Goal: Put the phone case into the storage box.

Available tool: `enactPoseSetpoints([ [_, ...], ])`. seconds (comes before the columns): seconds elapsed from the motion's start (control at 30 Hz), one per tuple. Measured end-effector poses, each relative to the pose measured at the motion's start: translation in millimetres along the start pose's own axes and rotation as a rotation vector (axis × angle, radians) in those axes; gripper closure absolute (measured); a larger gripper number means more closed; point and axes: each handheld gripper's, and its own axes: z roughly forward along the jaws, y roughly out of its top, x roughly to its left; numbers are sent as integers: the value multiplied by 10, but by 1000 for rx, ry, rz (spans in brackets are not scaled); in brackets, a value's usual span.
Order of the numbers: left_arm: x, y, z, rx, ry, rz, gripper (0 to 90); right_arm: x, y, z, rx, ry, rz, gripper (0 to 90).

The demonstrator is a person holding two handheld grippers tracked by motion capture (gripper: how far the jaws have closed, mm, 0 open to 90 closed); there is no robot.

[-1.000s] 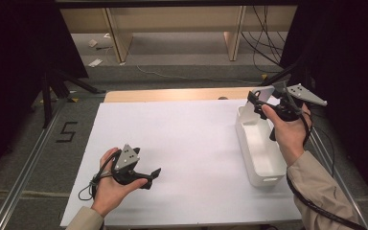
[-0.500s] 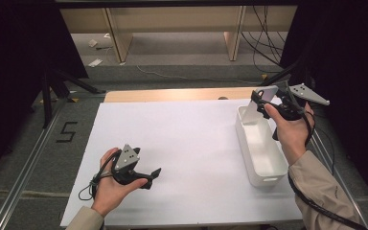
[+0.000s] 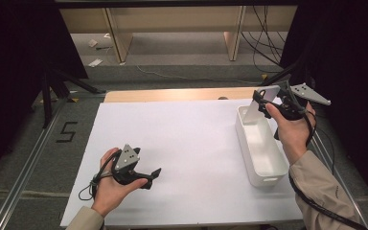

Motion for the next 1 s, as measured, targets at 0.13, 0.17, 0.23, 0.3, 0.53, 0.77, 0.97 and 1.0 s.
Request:
enactPoseSetpoints([
  [0.13, 4, -1, 0, 0, 1, 0, 1, -9, -4, 3, 3, -4, 1, 179],
  [0.17, 3, -1, 1, 0, 1, -1, 1, -12, -5, 4, 3, -5, 0, 179],
  [0.23, 1, -1, 1, -1, 0, -1, 1, -19, -8, 7, 3, -6, 0, 179],
  [0.3, 0, -1, 2, -1, -1, -1, 1, -26, -8, 6, 4, -8, 0, 179],
  [0.53, 0, -4, 8, 0, 0, -1, 1, -47, -6, 6, 2, -15, 1, 179],
  [0.77, -2, -5, 10, 0, 0, 0, 1, -59, -14, 17, 6, -19, -1, 179],
  [0.97, 0, -5, 12, 0, -1, 0, 1, -64, -24, 37, 16, -21, -7, 179],
  [1.0, 0, -5, 12, 0, -1, -1, 1, -65, -27, 45, 17, -24, -13, 179],
])
